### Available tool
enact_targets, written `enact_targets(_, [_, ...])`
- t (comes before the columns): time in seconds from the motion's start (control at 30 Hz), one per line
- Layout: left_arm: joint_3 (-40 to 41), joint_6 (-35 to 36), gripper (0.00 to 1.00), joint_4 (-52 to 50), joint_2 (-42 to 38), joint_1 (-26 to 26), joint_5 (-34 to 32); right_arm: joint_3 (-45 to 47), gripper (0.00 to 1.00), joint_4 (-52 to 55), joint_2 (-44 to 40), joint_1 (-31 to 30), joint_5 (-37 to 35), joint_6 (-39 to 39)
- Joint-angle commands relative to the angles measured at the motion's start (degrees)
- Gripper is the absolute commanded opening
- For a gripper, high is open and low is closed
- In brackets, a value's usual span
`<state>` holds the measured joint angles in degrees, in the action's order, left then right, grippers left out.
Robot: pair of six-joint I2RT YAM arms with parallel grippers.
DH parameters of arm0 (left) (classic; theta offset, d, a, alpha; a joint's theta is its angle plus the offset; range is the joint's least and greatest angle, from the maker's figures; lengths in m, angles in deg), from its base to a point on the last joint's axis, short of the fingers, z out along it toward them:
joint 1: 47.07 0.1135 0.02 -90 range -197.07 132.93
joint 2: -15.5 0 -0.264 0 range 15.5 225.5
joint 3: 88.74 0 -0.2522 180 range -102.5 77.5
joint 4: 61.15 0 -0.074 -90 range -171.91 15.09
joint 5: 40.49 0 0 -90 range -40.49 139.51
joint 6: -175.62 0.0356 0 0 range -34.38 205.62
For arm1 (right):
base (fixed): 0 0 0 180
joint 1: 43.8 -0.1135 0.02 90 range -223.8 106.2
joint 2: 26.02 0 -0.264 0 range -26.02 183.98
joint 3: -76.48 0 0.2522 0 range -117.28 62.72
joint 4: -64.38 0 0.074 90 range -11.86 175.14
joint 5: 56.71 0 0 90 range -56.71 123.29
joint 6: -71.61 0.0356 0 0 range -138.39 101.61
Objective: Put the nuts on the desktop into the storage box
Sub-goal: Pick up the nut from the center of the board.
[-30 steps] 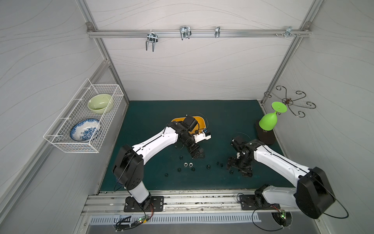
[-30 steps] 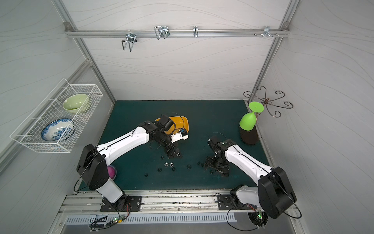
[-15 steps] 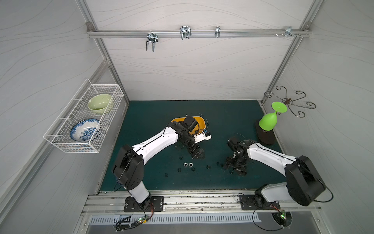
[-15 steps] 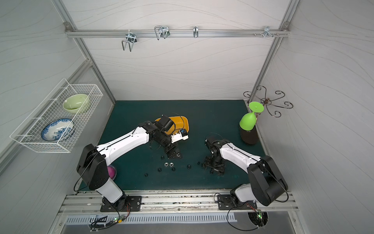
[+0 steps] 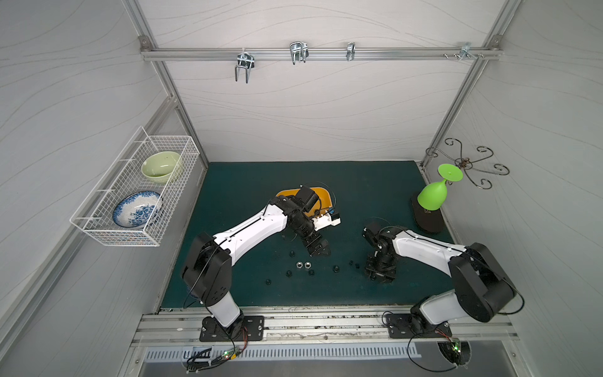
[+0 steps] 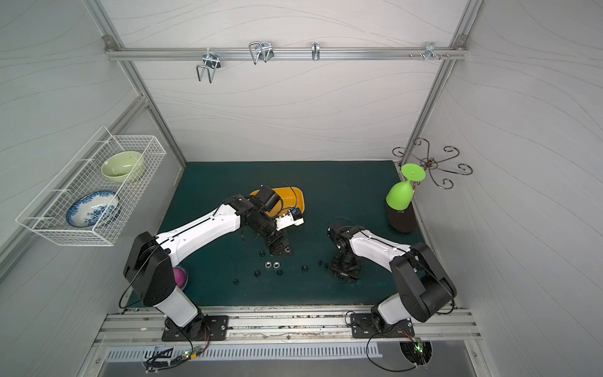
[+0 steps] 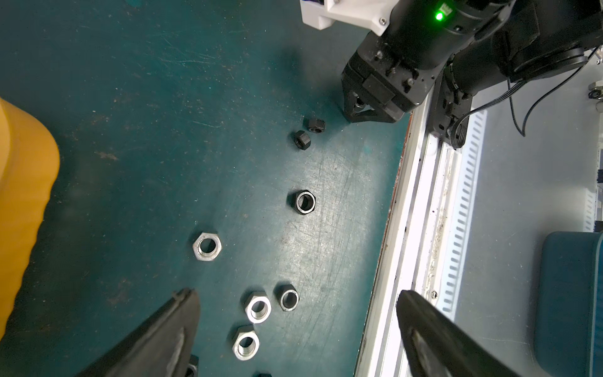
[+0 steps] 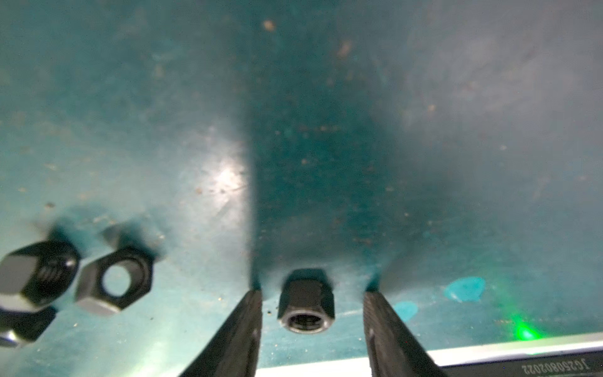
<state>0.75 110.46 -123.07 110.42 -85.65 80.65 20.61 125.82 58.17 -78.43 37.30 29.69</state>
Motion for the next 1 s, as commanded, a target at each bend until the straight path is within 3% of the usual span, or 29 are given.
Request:
enact_targets(0.0, [-0.1,0.6,0.98,-0.1,-0.2,-0.1,1.4,0.9,0.47,-2.1,2.1,-1.1,-0.2,-0.8])
enact_targets(0.13, [-0.1,0.6,0.99,-0.3,-0.1,-0.2,1.4,0.3,0.33,-1.7,2.3,-1.8,-0.7,-1.0])
enact_targets(0.3, [-0.2,0.7,0.99,-0.3,-0.2,-0.2,1.6,-0.5,0.24,-0.9,2.4,-2.3,-2.1,-1.5])
enact_targets(0.73, [0.4,-0.4,0.99,1.3,0.2,-0.2,3.5,-4.1,0.2,3.8,-1.5,-4.1,-5.1,-3.9])
enact_targets(0.97, [8.3,-3.9,0.99,16.4,-4.4,0.9,6.7,-10.1,0.2,9.2,-3.5,-6.2,-6.9,-6.1])
